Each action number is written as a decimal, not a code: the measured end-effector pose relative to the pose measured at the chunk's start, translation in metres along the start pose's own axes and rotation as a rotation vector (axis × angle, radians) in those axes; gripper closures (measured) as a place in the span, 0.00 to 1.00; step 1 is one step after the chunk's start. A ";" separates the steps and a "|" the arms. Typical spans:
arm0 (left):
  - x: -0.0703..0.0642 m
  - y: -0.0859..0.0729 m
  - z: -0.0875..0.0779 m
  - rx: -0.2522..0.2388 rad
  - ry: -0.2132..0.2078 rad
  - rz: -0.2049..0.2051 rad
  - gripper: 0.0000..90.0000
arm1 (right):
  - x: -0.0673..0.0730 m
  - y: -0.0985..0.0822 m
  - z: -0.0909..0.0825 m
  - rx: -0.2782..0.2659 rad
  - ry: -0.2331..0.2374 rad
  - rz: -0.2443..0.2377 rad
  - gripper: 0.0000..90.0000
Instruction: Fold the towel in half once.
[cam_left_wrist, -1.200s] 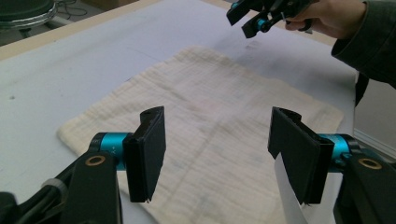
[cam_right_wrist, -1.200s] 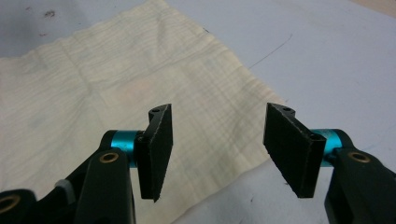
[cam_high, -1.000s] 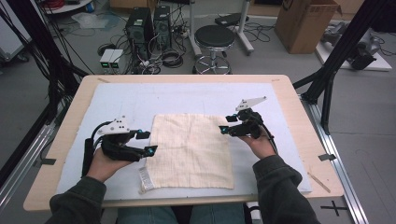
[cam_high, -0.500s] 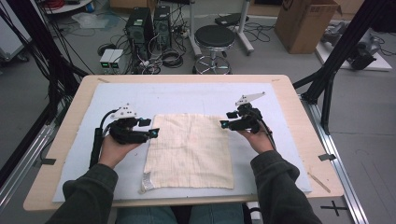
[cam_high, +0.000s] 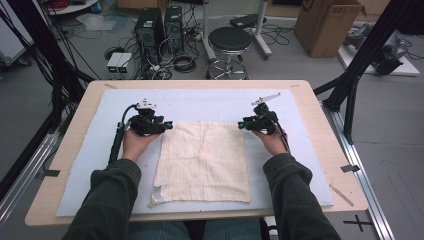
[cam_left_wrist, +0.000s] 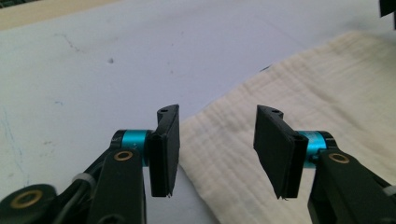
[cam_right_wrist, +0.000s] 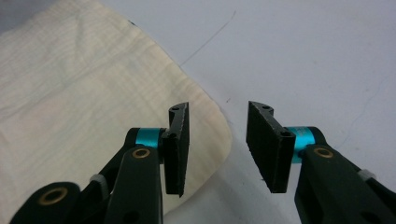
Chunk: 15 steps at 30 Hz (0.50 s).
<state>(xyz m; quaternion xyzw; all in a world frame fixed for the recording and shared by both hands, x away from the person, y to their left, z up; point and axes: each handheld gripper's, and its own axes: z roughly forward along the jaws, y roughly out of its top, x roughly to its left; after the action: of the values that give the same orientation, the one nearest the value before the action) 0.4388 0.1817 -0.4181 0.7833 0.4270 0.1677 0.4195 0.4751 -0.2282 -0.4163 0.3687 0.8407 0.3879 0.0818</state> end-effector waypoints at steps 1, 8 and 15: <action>0.002 -0.001 0.004 0.014 0.006 -0.003 0.58 | -0.001 -0.001 0.003 0.003 -0.002 0.006 0.67; 0.010 -0.002 0.019 0.055 0.042 -0.050 0.58 | -0.009 -0.006 0.013 0.040 0.015 0.043 0.70; 0.010 -0.006 0.028 0.085 0.045 -0.043 0.61 | -0.006 -0.006 0.020 0.074 0.031 0.014 0.84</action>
<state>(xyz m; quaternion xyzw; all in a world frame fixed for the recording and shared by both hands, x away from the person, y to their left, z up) 0.4585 0.1772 -0.4406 0.7871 0.4599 0.1578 0.3796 0.4841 -0.2230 -0.4353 0.3715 0.8531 0.3627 0.0524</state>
